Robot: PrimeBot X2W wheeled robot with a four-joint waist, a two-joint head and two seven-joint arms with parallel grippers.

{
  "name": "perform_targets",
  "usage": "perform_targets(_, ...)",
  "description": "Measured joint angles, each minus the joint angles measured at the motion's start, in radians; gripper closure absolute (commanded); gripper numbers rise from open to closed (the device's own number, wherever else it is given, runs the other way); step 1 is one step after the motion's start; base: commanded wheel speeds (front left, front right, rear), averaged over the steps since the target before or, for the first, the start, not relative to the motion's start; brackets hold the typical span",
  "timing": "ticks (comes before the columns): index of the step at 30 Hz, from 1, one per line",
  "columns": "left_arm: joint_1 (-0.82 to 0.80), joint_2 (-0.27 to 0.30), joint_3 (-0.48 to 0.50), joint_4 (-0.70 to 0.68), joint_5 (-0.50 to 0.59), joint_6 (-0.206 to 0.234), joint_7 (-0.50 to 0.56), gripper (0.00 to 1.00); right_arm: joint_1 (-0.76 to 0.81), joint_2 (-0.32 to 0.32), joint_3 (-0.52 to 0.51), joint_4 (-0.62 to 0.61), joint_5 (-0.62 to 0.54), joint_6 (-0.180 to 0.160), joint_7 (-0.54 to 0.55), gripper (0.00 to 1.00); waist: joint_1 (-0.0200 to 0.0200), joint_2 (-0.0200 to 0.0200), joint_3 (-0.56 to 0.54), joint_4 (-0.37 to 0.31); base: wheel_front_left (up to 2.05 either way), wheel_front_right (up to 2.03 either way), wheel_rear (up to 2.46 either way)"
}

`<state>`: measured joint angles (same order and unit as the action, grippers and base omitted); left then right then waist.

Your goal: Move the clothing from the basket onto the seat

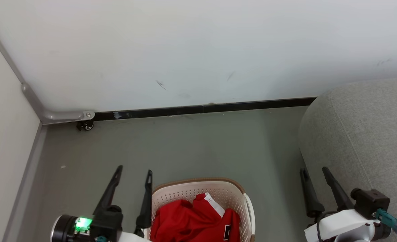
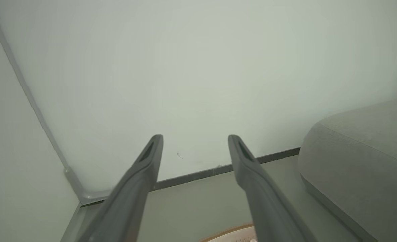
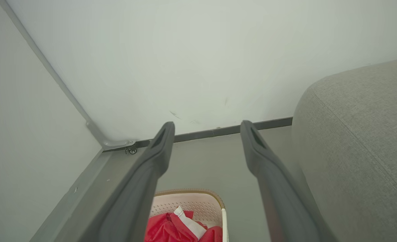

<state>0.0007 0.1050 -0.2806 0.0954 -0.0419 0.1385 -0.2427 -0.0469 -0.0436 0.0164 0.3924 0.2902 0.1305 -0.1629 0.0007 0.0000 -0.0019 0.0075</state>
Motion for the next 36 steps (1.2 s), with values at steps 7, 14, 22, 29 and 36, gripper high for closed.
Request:
perform_targets(7,0.008,0.002,-0.002,0.020,0.030,0.011,-0.010,0.00,0.000,0.000,0.009,0.001,-0.021,0.000,-0.006,0.00,-0.0001,0.0000,-0.004,0.000,0.00,0.00,0.00)
perform_targets(14,0.015,-0.002,0.018,0.047,0.023,0.022,-0.010,0.00,0.000,0.000,0.005,0.002,-0.019,0.000,-0.007,0.00,-0.0001,0.0000,-0.004,0.002,0.00,0.00,0.00)
perform_targets(22,0.015,-0.006,0.042,0.086,0.017,0.047,-0.010,0.00,0.000,0.000,0.003,0.005,-0.019,0.000,-0.014,0.00,-0.0001,0.0000,-0.006,0.002,0.00,0.00,0.00)
perform_targets(29,0.015,-0.008,0.058,0.119,0.007,0.057,-0.010,0.00,0.000,0.000,0.003,0.011,-0.019,0.000,-0.014,0.00,-0.0002,0.0000,-0.007,0.001,0.00,0.00,0.00)
perform_targets(36,0.015,-0.011,0.066,0.125,0.001,0.067,-0.010,0.00,0.000,0.000,0.001,0.012,-0.019,0.000,-0.014,0.00,-0.0003,0.0000,-0.007,0.002,0.00,0.00,0.00)
